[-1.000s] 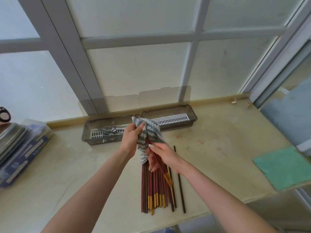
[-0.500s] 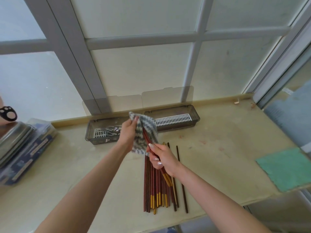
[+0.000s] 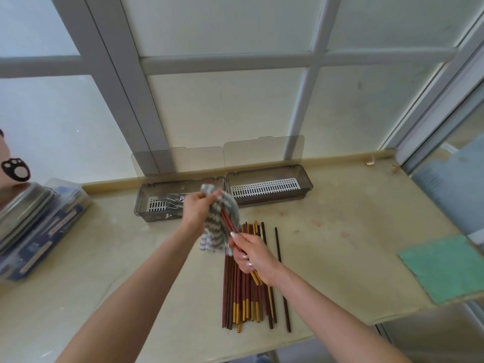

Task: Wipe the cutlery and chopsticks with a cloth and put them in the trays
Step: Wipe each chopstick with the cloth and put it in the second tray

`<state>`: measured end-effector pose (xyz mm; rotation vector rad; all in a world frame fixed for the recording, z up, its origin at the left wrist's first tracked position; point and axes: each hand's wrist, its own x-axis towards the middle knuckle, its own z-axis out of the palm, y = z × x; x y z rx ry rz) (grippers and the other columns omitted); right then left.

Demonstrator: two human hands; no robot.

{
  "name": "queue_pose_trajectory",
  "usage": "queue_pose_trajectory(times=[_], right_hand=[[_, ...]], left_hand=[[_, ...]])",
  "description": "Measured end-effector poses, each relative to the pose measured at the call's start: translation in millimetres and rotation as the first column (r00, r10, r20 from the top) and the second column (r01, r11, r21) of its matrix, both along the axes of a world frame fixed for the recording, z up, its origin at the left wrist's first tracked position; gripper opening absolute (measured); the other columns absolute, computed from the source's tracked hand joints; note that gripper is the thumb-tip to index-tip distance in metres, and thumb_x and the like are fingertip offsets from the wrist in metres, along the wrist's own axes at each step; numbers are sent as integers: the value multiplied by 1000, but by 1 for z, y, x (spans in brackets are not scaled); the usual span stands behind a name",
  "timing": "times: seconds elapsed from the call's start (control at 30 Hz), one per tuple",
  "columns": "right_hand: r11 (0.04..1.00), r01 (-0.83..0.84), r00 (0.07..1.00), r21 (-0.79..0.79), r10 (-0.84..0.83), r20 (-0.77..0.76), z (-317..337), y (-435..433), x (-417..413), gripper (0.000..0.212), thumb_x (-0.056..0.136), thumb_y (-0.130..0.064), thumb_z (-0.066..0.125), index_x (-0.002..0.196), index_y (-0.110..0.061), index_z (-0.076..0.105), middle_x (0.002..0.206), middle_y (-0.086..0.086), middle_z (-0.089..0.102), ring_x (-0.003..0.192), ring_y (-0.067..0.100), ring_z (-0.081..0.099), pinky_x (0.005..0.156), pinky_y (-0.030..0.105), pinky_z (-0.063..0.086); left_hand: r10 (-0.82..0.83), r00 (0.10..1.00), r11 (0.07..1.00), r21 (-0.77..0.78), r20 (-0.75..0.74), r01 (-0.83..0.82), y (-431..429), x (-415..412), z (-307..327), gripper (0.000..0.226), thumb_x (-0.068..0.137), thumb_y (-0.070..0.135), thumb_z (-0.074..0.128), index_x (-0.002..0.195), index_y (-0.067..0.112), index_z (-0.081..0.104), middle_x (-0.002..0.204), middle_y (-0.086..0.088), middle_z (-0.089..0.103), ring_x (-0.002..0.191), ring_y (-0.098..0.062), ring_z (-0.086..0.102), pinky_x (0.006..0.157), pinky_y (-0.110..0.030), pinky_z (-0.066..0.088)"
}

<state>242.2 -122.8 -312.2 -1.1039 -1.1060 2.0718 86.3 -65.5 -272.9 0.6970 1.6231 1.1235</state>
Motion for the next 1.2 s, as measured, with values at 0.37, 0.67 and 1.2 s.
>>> queue_pose_trajectory(times=[0.37, 0.67, 1.2], right_hand=[[1000, 17, 998, 8, -18, 56, 3, 5, -4, 32, 103, -26, 37, 78, -9, 50, 48, -4, 32, 33, 5, 25, 32, 18, 18], [981, -116, 977, 155, 85, 194, -3, 1, 2, 23, 102, -23, 39, 103, -7, 57, 60, -1, 51, 45, 10, 46, 42, 21, 40], [966, 154, 794, 207, -246, 557, 7, 23, -4, 39, 88, -44, 61, 93, -6, 63, 65, 4, 64, 52, 20, 65, 54, 36, 58]], left_hand=[[-41, 997, 999, 16, 60, 40, -25, 22, -15, 17, 88, 19, 60, 95, 4, 61, 94, -11, 66, 92, -26, 63, 78, -33, 53], [113, 984, 993, 20, 137, -117, -6, -18, -5, 24, 86, 16, 63, 101, -3, 62, 85, -10, 67, 74, -21, 65, 63, -27, 53], [-224, 974, 974, 6, -15, 225, -36, 30, -35, 21, 93, 23, 54, 102, 6, 61, 101, -11, 67, 98, -25, 63, 88, -38, 51]])
